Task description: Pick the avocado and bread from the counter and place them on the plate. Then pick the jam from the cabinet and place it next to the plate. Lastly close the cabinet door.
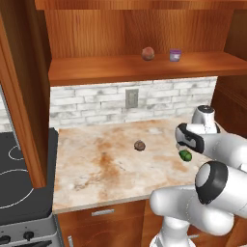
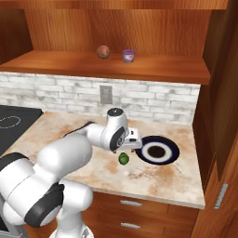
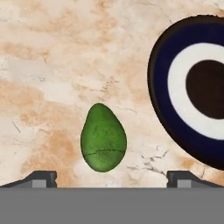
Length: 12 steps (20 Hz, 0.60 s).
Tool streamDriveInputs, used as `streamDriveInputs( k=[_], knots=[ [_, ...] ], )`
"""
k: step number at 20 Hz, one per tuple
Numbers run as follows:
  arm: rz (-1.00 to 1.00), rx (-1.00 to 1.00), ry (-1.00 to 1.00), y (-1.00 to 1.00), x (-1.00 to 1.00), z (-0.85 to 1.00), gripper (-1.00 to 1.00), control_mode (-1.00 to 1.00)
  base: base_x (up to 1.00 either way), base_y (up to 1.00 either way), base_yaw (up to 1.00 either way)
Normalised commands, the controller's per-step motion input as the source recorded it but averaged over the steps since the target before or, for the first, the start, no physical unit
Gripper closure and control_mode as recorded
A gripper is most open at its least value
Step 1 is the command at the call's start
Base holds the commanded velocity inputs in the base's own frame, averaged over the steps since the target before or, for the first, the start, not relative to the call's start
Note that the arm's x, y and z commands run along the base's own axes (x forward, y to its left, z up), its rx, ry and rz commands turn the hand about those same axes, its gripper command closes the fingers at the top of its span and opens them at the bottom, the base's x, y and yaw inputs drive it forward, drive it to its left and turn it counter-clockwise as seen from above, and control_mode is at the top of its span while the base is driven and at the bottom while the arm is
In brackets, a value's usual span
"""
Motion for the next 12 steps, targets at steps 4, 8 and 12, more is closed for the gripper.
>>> streamDriveInputs(
  k=[4,8,12],
  knots=[
    [0.0,0.04,0.11,0.13,0.08,-0.5,-1.0,-1.0,0.0,0.0,0.0],
    [0.0,0.0,0.1,0.02,0.15,-0.75,-1.0,-1.0,0.0,0.0,0.0],
    [0.0,0.0,0.02,0.0,0.18,-0.57,-1.0,-1.0,0.0,0.0,0.0]
  ],
)
